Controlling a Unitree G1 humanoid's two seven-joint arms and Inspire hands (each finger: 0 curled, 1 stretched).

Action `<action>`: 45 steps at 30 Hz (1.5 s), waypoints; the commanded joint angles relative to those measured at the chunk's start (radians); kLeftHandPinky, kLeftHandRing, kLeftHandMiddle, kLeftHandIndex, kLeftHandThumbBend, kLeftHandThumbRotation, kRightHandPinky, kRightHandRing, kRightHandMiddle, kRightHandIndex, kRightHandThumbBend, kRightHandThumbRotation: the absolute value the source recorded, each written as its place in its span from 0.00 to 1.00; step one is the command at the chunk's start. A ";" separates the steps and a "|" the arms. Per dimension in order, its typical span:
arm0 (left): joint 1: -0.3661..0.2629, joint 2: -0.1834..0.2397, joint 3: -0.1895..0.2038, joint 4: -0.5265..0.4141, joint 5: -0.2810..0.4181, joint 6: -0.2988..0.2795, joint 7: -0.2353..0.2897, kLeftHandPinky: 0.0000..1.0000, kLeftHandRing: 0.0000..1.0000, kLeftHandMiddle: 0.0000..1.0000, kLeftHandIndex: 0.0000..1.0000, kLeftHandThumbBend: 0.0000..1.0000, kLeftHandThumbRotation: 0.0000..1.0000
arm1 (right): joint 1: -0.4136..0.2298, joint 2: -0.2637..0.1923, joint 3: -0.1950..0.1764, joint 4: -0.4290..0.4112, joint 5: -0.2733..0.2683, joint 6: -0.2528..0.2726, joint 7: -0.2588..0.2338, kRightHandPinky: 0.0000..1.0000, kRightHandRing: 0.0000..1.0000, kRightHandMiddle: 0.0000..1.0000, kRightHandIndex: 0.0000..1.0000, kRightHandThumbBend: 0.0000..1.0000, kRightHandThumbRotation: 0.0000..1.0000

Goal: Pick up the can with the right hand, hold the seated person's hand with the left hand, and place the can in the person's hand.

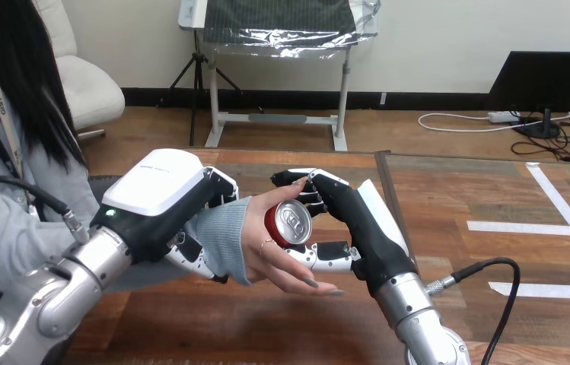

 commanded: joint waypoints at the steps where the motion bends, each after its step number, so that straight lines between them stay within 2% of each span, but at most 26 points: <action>1: -0.039 -0.018 0.026 -0.029 -0.030 -0.052 0.042 0.30 0.31 0.36 0.37 0.96 0.00 | -0.082 -0.007 0.002 -0.007 -0.001 -0.003 0.009 0.64 0.69 0.72 0.74 0.84 0.00; 21: -0.006 -0.005 0.046 -0.041 -0.036 -0.103 0.047 0.30 0.31 0.34 0.37 0.96 0.00 | -0.095 -0.013 -0.007 0.011 -0.003 0.001 0.017 0.65 0.71 0.73 0.75 0.84 0.00; 45: 0.029 -0.006 0.068 -0.054 -0.030 -0.108 0.054 0.31 0.31 0.35 0.38 0.96 0.02 | -0.101 -0.013 -0.017 0.028 0.001 -0.014 -0.001 0.66 0.71 0.73 0.75 0.85 0.00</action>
